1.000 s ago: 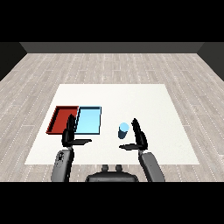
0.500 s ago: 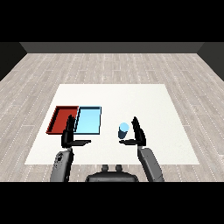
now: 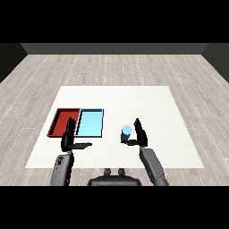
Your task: Pick the blue can and put it in the blue box
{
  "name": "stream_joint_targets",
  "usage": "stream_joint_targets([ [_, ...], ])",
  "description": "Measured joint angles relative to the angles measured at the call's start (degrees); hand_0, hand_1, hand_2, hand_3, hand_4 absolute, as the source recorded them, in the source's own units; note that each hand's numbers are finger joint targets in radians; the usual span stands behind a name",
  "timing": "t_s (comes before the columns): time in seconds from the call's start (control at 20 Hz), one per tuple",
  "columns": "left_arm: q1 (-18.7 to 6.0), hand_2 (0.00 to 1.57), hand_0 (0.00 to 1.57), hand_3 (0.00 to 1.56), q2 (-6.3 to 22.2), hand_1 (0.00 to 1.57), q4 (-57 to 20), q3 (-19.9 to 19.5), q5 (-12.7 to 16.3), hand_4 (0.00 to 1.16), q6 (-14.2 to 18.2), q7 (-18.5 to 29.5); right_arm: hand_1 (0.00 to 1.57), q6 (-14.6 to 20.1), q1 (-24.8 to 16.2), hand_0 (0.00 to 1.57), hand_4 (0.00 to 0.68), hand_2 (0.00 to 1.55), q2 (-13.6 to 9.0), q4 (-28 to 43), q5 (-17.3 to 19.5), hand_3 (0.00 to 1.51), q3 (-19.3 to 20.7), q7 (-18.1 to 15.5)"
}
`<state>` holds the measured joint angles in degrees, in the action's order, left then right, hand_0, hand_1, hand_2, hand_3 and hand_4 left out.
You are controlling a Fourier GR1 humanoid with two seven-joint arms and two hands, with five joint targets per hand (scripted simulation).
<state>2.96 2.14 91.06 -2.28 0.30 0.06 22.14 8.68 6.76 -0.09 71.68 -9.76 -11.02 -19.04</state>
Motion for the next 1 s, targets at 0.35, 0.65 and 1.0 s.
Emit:
stream_joint_targets([
  [0.35, -1.4, 0.0, 0.0, 0.0, -0.73, 0.0, -0.22, 0.7, -1.24, 0.0, 1.93, -0.63, 0.0, 0.83, 4.35, 0.0, 0.0, 0.0, 0.07, -7.54, -4.91, 0.0, -0.74, -2.46],
  [0.65, -1.69, 0.0, 0.0, 0.0, -0.16, 0.0, -0.74, 0.01, -0.69, 0.0, 1.46, 0.15, 0.0, 2.29, 5.31, 0.0, 0.0, 0.0, 0.05, -10.99, -7.46, 0.0, -2.53, -4.76],
  [1.0, -0.93, 0.0, 0.0, 0.0, -0.37, 0.0, 0.12, 0.41, -0.41, 0.0, 1.07, 0.01, 0.0, 1.6, 9.32, 0.0, 0.0, 0.0, 0.08, -16.96, -10.8, 0.0, -3.07, -7.58],
])
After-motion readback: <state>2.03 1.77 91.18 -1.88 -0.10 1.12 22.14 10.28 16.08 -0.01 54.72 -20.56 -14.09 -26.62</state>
